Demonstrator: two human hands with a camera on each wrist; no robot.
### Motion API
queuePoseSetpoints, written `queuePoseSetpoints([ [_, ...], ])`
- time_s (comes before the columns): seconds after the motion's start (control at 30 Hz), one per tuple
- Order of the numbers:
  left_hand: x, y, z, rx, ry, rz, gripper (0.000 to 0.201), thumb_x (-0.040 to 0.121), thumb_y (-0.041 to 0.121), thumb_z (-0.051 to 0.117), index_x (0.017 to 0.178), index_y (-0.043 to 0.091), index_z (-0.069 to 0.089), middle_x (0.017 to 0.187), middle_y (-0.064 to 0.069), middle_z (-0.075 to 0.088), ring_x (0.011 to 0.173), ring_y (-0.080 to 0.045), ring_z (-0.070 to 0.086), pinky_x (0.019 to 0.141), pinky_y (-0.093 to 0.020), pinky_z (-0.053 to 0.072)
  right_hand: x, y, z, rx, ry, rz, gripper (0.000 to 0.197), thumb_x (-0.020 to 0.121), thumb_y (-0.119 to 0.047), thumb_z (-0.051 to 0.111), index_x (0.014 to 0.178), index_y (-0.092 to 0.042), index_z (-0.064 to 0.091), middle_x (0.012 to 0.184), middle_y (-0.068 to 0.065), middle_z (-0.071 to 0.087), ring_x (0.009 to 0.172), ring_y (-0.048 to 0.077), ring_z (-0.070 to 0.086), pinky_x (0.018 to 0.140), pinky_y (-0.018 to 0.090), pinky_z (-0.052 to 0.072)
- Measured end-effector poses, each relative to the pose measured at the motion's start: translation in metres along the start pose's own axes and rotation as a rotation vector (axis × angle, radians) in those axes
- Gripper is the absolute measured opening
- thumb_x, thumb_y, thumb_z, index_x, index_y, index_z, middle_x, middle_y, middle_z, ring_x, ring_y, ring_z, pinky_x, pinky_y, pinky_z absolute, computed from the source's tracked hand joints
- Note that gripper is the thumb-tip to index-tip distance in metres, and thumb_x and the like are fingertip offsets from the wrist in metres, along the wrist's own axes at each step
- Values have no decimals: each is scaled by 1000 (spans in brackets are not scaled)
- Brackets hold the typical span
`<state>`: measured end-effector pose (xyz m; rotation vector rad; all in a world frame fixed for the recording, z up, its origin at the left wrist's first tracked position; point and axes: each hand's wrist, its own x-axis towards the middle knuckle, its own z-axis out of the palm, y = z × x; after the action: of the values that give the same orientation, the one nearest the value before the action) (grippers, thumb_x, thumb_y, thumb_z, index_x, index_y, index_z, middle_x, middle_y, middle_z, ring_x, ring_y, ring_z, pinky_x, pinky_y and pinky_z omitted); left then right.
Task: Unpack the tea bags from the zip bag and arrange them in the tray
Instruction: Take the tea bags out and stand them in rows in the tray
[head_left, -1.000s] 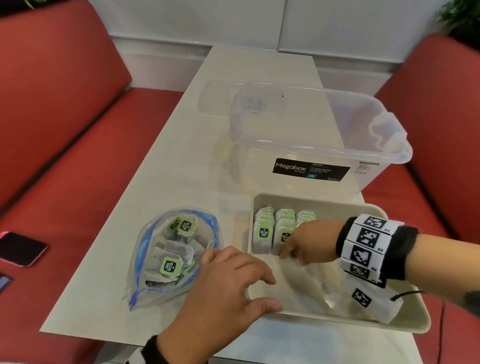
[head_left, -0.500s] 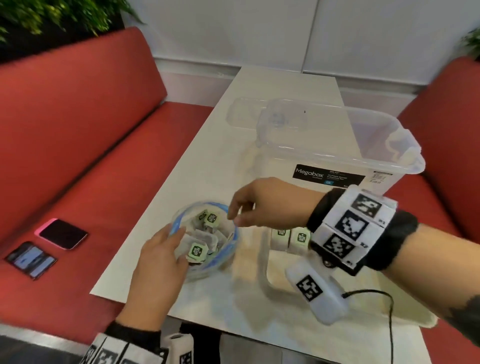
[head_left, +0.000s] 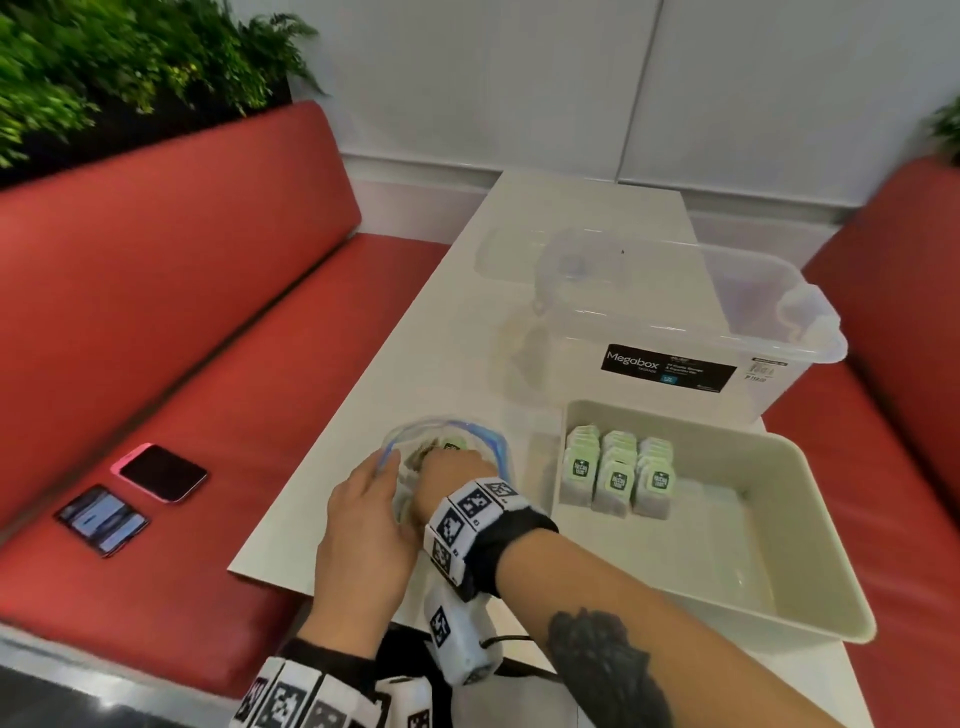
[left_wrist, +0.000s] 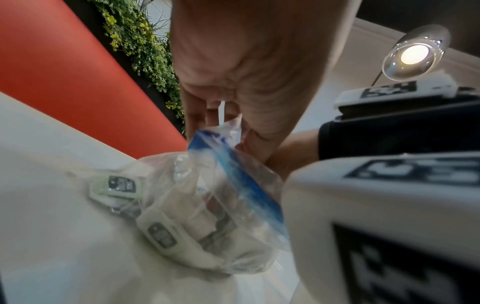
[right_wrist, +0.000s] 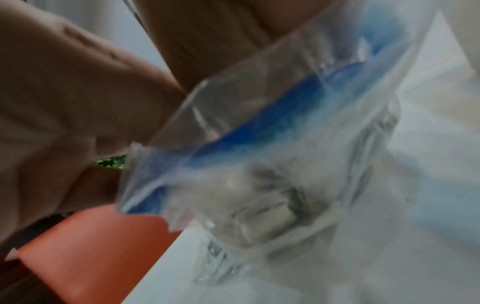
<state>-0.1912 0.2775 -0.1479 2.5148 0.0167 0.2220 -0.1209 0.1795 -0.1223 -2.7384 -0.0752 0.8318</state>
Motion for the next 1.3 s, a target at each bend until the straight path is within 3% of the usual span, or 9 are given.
queuePoseSetpoints([
  [0.13,5,-2,0,-14,-25,14,65,82,7,58,142,19,36,147,3,36,128,-19,34,96,-31,36,-5,2,0,-59,67,-33,36,94,-23,49,128,-9,52,131,10,53,121,28,50,102,39,41],
  [0.27,7,-6,-1,-26,-18,25,63,82,6,58,141,18,39,146,1,38,129,-20,35,97,-30,35,-14,8,-5,53,200,-98,26,89,-17,55,112,-6,60,114,17,61,106,33,58,79,35,44],
  [0.43,18,-11,-1,-105,-5,25,50,89,6,48,137,19,45,143,-1,41,127,-20,39,93,-23,31,-28,16,-23,3,319,-138,22,80,-16,67,67,-12,50,66,2,48,74,23,51,58,26,37],
  [0.7,20,5,-10,-282,86,33,42,89,4,48,130,14,48,148,-1,33,135,-14,28,108,-25,22,-50,29,-55,-119,386,-267,20,72,-19,75,72,-10,57,59,2,45,64,25,48,47,22,30],
  [0.77,17,15,-17,-469,169,73,56,84,21,61,135,19,37,141,15,33,130,0,29,107,-18,24,-58,26,-66,-192,349,-320,19,72,-19,76,77,-8,61,63,4,51,64,24,50,52,25,37],
  [0.87,21,29,-30,-772,24,77,78,60,50,72,128,45,34,137,27,39,127,11,34,99,-13,28,-69,23,-85,-258,310,-400,25,71,-23,77,63,-14,55,58,0,49,54,17,46,50,25,36],
  [1.0,31,38,-32,-993,-219,53,63,61,30,85,117,37,57,111,6,69,101,-13,65,76,-27,53,-83,23,-111,-231,221,-456,20,72,-27,78,68,-18,61,55,-6,49,49,9,43,46,21,32],
  [1.13,33,53,-21,-1146,-249,5,29,69,15,68,97,24,71,92,-12,73,78,-27,69,56,-28,56,-85,40,-127,-60,101,-400,33,67,-30,83,95,-19,70,65,-6,61,54,6,53,50,16,40],
  [1.3,35,57,-7,-1320,-288,-72,43,54,43,84,91,25,73,100,-6,73,84,-23,71,62,-29,59,-83,81,-141,219,59,-341,32,73,2,74,99,-14,64,85,1,68,65,9,60,60,16,51],
])
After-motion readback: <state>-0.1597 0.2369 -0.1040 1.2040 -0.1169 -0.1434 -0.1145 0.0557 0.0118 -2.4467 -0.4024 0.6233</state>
